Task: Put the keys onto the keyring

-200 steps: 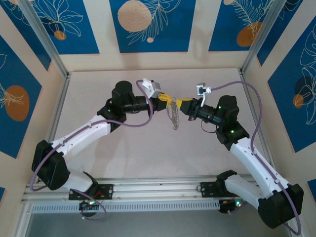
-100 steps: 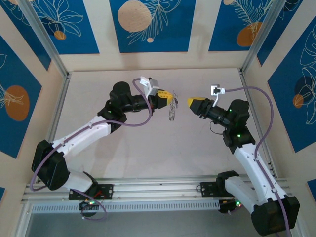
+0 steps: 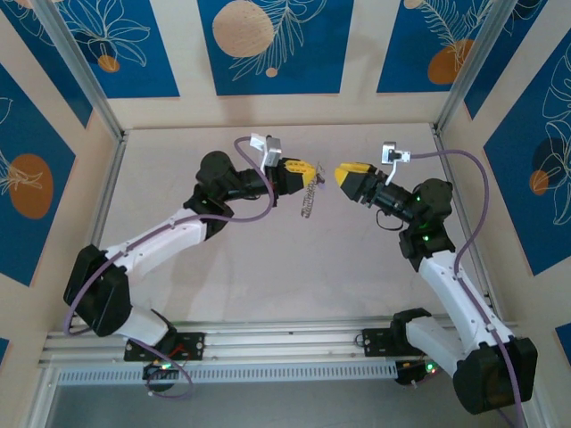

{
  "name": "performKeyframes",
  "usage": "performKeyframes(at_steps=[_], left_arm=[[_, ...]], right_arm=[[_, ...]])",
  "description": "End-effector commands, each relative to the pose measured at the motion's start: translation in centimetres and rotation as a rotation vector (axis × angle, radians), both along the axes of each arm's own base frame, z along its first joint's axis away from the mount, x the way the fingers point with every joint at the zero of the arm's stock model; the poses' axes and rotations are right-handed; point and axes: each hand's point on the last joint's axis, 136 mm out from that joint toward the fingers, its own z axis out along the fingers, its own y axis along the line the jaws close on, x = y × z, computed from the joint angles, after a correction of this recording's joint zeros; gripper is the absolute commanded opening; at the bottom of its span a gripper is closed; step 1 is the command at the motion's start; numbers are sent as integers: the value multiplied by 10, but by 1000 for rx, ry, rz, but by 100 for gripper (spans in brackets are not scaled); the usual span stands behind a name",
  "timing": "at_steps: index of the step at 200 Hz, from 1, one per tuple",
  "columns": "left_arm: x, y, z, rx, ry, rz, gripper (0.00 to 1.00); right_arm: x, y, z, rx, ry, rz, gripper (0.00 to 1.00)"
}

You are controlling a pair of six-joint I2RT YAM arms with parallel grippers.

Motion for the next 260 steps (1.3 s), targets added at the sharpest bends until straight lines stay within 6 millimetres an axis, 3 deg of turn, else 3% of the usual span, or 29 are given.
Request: performKeyframes(at_steps=[1,61,119,180,202,233,260], left_arm=[[-5,4,16,-73,-7,-38,0],[-1,3,17,-104,30,-48,0],[0,2,15,-104,41,-57,0],[-1,2,14,-101,42,-59,0],[-1,2,14,-98,45,-63,0],[-1,1,13,-96,46,-66,0],[-1,1,13,-94,47,-66,0]], right_arm=[[-9,8,17,34,-96,48,56],[-13,28,16,27,-123,122,55],[-13,34,18,26,-131,135,46],[-10,35,17,26,-125,133,12],[-10,35,19,27,-130,130,13],[-10,35,23,29,-133,130,28],[-8,36,25,30,-134,132,26]])
